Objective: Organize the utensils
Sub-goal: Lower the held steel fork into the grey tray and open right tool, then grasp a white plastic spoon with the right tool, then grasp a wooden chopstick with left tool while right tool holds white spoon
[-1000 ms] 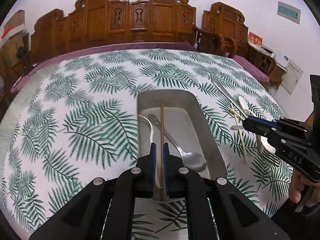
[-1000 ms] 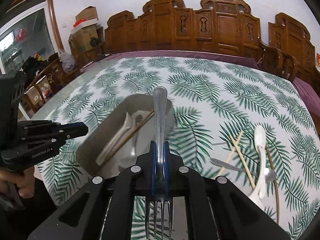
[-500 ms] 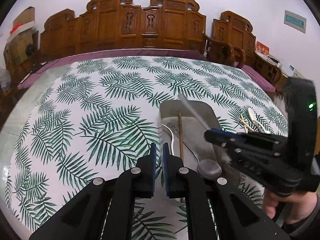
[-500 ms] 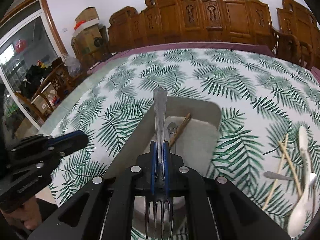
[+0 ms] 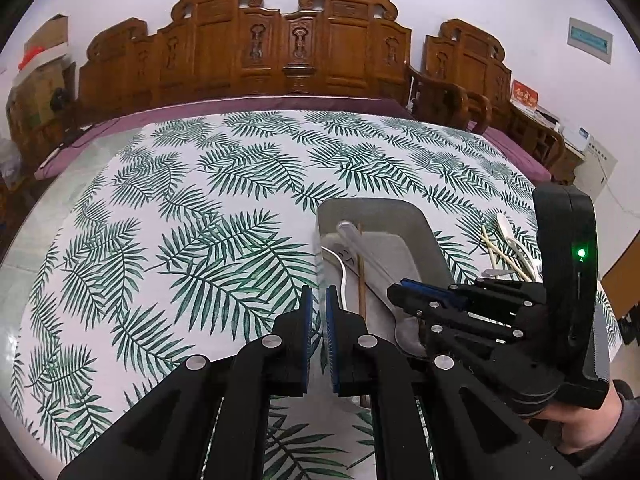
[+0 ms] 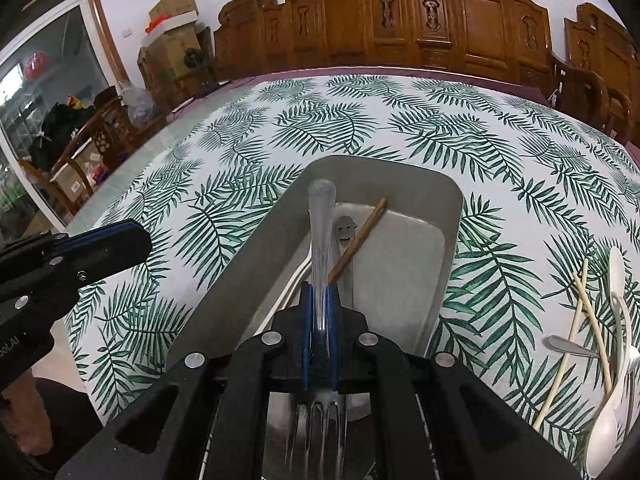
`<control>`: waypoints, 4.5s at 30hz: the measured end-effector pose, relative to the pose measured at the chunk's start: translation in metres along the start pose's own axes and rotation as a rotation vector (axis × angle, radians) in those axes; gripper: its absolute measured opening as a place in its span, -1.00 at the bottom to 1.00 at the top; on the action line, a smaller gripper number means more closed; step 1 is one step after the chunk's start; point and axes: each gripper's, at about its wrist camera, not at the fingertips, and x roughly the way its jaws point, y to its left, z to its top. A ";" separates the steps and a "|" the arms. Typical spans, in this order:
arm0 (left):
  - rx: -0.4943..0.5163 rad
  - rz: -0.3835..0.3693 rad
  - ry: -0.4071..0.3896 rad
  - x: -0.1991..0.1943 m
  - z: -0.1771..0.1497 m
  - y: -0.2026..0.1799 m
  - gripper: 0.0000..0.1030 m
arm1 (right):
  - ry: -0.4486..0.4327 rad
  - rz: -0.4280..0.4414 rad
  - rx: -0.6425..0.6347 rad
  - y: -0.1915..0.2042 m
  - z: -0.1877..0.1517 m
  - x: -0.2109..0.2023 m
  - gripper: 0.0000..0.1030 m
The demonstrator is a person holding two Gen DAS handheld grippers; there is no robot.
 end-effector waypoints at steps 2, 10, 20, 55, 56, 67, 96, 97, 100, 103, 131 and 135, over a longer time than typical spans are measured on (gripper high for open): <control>0.000 -0.001 -0.001 0.000 0.000 -0.001 -0.89 | -0.006 0.005 -0.001 -0.001 0.001 -0.002 -0.81; 0.014 -0.028 -0.006 0.001 -0.001 -0.012 -0.89 | -0.070 0.019 -0.005 -0.022 0.004 -0.043 -0.82; 0.052 -0.107 -0.029 0.003 0.002 -0.053 -0.38 | -0.145 -0.144 0.001 -0.095 -0.016 -0.122 -0.81; 0.170 -0.198 0.025 0.028 -0.021 -0.140 -0.02 | 0.041 -0.281 0.129 -0.203 -0.068 -0.080 -0.21; 0.175 -0.200 0.026 0.028 -0.022 -0.142 -0.02 | 0.046 -0.273 0.140 -0.205 -0.069 -0.079 -0.21; 0.217 -0.185 0.050 0.036 -0.033 -0.159 -0.02 | -0.025 -0.188 0.183 -0.208 -0.064 -0.103 -0.88; 0.194 -0.194 0.191 0.110 -0.017 -0.262 -0.14 | -0.155 -0.197 0.314 -0.265 -0.073 -0.152 -0.87; 0.199 -0.178 0.199 0.114 -0.017 -0.265 -0.16 | -0.154 -0.196 0.314 -0.265 -0.072 -0.152 -0.87; 0.189 -0.152 0.243 0.130 -0.017 -0.271 -0.20 | -0.157 -0.186 0.319 -0.265 -0.072 -0.152 -0.87; 0.179 -0.121 0.257 0.137 -0.018 -0.274 -0.22 | -0.159 -0.181 0.320 -0.264 -0.071 -0.152 -0.87; 0.213 -0.126 0.234 0.074 -0.047 -0.237 -0.92 | -0.144 -0.143 0.215 -0.224 -0.060 -0.145 -0.87; 0.202 -0.119 0.197 0.057 -0.037 -0.221 -0.92 | -0.137 -0.118 0.183 -0.210 -0.058 -0.141 -0.87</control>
